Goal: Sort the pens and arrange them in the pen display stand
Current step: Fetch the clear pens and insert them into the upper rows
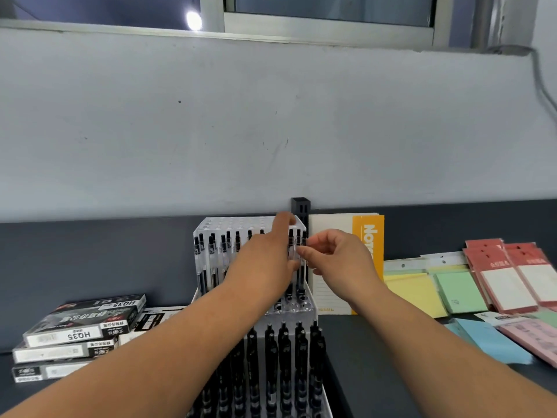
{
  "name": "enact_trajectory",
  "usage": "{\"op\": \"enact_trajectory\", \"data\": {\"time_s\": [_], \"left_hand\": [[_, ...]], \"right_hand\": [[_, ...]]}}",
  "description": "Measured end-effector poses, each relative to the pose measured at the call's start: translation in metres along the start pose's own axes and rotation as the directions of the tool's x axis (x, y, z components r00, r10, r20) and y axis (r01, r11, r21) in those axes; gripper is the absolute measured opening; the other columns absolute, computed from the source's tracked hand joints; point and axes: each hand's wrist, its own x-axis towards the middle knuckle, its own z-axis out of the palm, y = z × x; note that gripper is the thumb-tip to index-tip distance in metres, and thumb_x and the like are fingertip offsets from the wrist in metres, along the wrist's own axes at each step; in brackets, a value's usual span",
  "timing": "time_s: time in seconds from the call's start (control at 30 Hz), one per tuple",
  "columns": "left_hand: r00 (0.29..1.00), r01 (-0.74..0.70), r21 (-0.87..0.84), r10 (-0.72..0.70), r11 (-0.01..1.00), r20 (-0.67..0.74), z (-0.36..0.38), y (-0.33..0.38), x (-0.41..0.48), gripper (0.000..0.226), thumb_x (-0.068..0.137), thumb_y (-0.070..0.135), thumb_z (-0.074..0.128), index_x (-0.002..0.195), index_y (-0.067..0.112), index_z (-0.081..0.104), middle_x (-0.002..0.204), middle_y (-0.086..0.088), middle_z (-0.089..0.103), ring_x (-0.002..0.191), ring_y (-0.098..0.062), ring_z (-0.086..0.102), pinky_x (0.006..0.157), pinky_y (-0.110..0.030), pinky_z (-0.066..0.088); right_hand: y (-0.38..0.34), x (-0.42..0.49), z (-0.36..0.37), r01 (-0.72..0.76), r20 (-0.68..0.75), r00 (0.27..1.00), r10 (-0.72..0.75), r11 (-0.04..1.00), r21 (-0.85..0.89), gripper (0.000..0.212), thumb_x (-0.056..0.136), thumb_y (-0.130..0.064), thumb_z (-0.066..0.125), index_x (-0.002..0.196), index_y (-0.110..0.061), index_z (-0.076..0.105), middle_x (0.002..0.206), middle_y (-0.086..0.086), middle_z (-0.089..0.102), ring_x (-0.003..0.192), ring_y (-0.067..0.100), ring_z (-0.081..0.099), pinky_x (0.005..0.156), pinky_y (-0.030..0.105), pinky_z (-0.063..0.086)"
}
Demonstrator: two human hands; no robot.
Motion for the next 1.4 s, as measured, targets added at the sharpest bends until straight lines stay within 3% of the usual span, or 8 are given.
{"op": "enact_trajectory", "data": {"time_s": [0.1,0.23,0.3,0.43,0.57,0.77,0.93,1.4], "left_hand": [[0.997,-0.078,0.042,0.078,0.996,-0.012,0.004,-0.004,-0.004,0.044,0.091,0.023,0.061,0.123,0.030,0.031,0.084,0.002,0.066,0.076,-0.015,0.063,0.072,-0.034,0.055],[0.987,-0.156,0.056,0.159,0.986,-0.035,0.007,-0.007,-0.006,0.036,0.096,0.027,0.053,0.131,0.025,0.045,0.118,0.004,0.054,0.097,-0.012,0.058,0.084,-0.024,0.046],[0.982,-0.171,0.047,0.174,0.984,-0.069,0.005,-0.008,-0.004,0.037,0.097,0.028,0.050,0.135,0.025,0.048,0.124,0.005,0.048,0.099,-0.010,0.056,0.082,-0.016,0.039],[0.997,-0.058,-0.066,0.054,0.996,-0.056,-0.005,-0.007,0.003,0.034,0.092,0.031,0.060,0.125,0.027,0.059,0.108,0.006,0.061,0.096,-0.008,0.059,0.087,-0.017,0.042],[0.996,0.064,-0.235,-0.077,0.970,-0.049,-0.012,-0.007,0.011,0.021,0.085,0.023,0.071,0.104,0.026,0.065,0.089,0.011,0.066,0.077,-0.001,0.059,0.075,-0.016,0.046],[0.993,0.090,-0.178,-0.101,0.980,-0.053,-0.008,-0.007,0.015,0.021,0.090,0.019,0.063,0.110,0.024,0.064,0.104,0.008,0.070,0.076,-0.008,0.062,0.080,-0.021,0.047],[0.998,0.031,-0.013,-0.031,0.999,-0.059,-0.003,-0.007,0.009,0.031,0.095,0.024,0.054,0.125,0.027,0.057,0.119,0.011,0.065,0.100,-0.009,0.060,0.083,-0.018,0.040],[1.000,-0.007,-0.060,0.006,0.998,-0.018,-0.004,-0.011,0.007,0.038,0.091,0.025,0.063,0.128,0.027,0.054,0.123,0.011,0.062,0.097,-0.008,0.061,0.086,-0.016,0.039]], "right_hand": [[0.000,0.000,-0.001,0.004,0.007,1.000,-0.004,1.000,-0.010,0.010,0.083,-0.029,0.074,0.087,-0.025,0.066,0.084,-0.006,0.071,0.080,0.012,0.068,0.080,0.040,0.058],[-0.002,0.000,-0.002,0.009,0.016,1.000,-0.008,1.000,-0.015,0.010,0.082,-0.029,0.075,0.084,-0.026,0.066,0.083,-0.006,0.071,0.079,0.011,0.068,0.080,0.039,0.058],[-0.002,0.000,-0.002,0.006,0.018,1.000,-0.006,1.000,-0.011,0.010,0.082,-0.029,0.076,0.084,-0.025,0.067,0.082,-0.006,0.071,0.079,0.011,0.068,0.080,0.040,0.058],[-0.002,0.001,-0.003,0.006,0.020,1.000,-0.006,1.000,-0.017,0.012,0.082,-0.028,0.076,0.082,-0.027,0.065,0.082,-0.005,0.071,0.079,0.012,0.068,0.080,0.040,0.058],[-0.002,0.001,-0.001,0.011,-0.009,1.000,-0.012,0.999,-0.052,0.013,0.080,-0.031,0.077,0.080,-0.028,0.065,0.080,-0.005,0.070,0.076,0.013,0.067,0.078,0.038,0.058],[-0.003,0.001,0.002,0.023,-0.020,0.999,-0.026,0.990,-0.137,0.016,0.080,-0.032,0.077,0.074,-0.026,0.064,0.074,-0.008,0.067,0.073,0.010,0.065,0.069,0.027,0.053],[-0.006,-0.002,0.001,0.032,-0.045,0.998,-0.043,0.975,-0.220,0.019,0.083,-0.035,0.074,0.073,-0.024,0.061,0.074,-0.009,0.064,0.069,0.004,0.058,0.058,0.018,0.040],[-0.012,-0.009,0.013,0.080,-0.049,0.993,-0.107,0.921,-0.381,0.015,0.091,-0.030,0.063,0.082,-0.022,0.053,0.079,-0.008,0.059,0.074,0.008,0.054,0.057,0.016,0.037]]}}
